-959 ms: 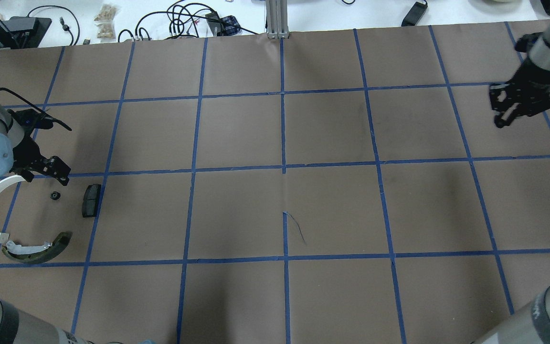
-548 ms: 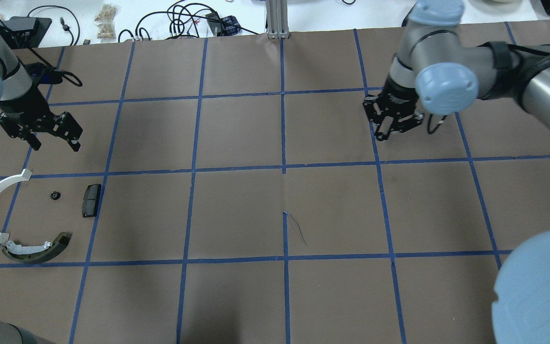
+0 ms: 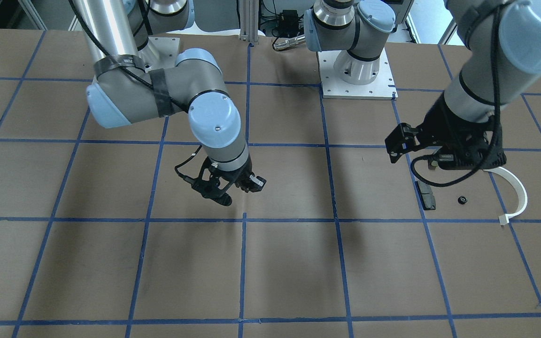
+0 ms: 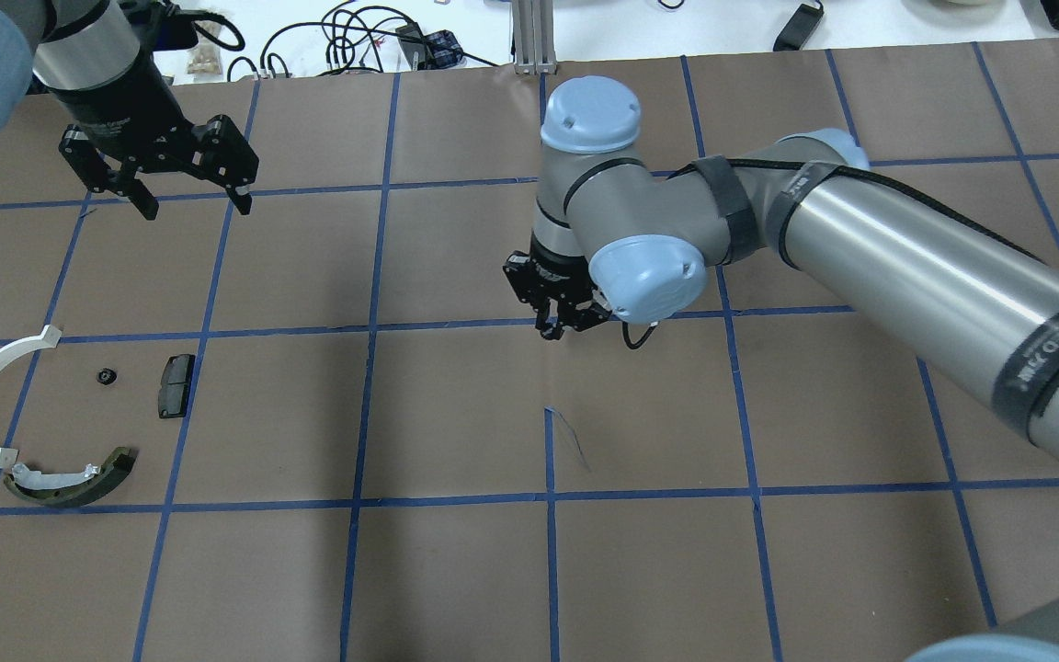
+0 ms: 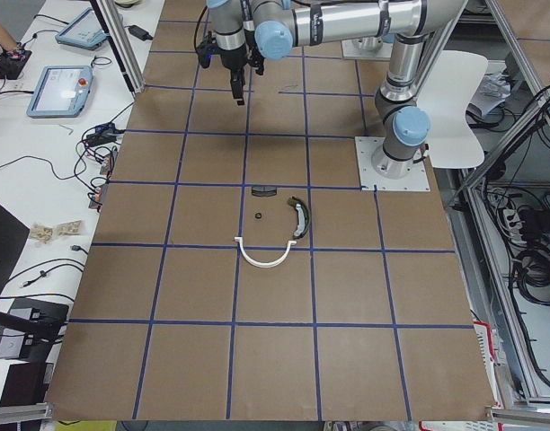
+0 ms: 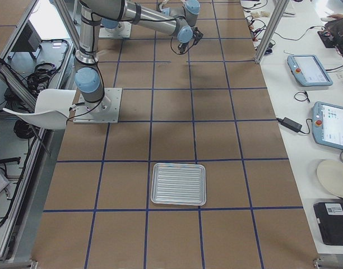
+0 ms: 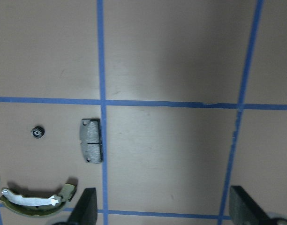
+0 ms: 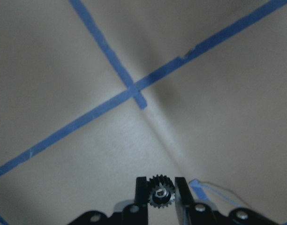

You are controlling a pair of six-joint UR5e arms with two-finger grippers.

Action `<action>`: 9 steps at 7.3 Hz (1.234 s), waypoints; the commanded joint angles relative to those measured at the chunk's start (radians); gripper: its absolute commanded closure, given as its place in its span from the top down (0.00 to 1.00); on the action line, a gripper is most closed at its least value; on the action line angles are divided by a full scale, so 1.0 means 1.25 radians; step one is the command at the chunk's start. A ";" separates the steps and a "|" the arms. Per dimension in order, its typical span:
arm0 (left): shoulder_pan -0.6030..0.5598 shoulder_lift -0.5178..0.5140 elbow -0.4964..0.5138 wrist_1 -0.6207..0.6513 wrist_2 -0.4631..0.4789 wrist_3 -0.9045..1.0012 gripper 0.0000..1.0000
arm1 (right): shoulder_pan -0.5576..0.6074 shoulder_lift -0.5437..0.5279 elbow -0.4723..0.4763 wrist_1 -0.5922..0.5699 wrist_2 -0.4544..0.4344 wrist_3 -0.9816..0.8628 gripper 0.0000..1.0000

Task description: Place bearing gear from tray to pile

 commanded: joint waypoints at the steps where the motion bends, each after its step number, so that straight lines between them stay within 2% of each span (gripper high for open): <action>1: -0.080 0.055 -0.013 -0.006 0.002 -0.111 1.00 | 0.041 0.047 -0.001 -0.012 0.022 0.037 0.00; 2: -0.100 0.050 -0.016 -0.001 -0.011 -0.127 1.00 | 0.041 0.056 0.001 -0.021 0.024 0.029 0.21; 3: -0.102 0.055 -0.019 -0.007 -0.008 -0.121 1.00 | 0.045 0.068 0.002 -0.022 0.024 0.035 0.46; 4: -0.102 0.055 -0.019 -0.015 -0.008 -0.121 1.00 | 0.058 0.076 0.001 -0.024 0.023 0.035 0.76; 5: -0.103 0.051 -0.019 -0.015 -0.009 -0.121 1.00 | 0.057 0.075 -0.001 -0.024 0.016 0.024 1.00; 6: -0.107 0.047 -0.021 -0.015 -0.009 -0.121 1.00 | 0.047 0.061 -0.011 -0.022 0.012 0.012 1.00; 7: -0.110 0.036 -0.031 -0.015 -0.008 -0.132 1.00 | 0.019 0.020 -0.010 -0.026 -0.011 -0.077 1.00; 8: -0.125 0.040 -0.058 -0.017 -0.010 -0.180 1.00 | -0.053 -0.012 -0.010 -0.014 -0.032 -0.250 1.00; 9: -0.172 0.036 -0.108 -0.004 -0.007 -0.238 1.00 | -0.130 -0.059 -0.008 -0.008 -0.027 -0.278 1.00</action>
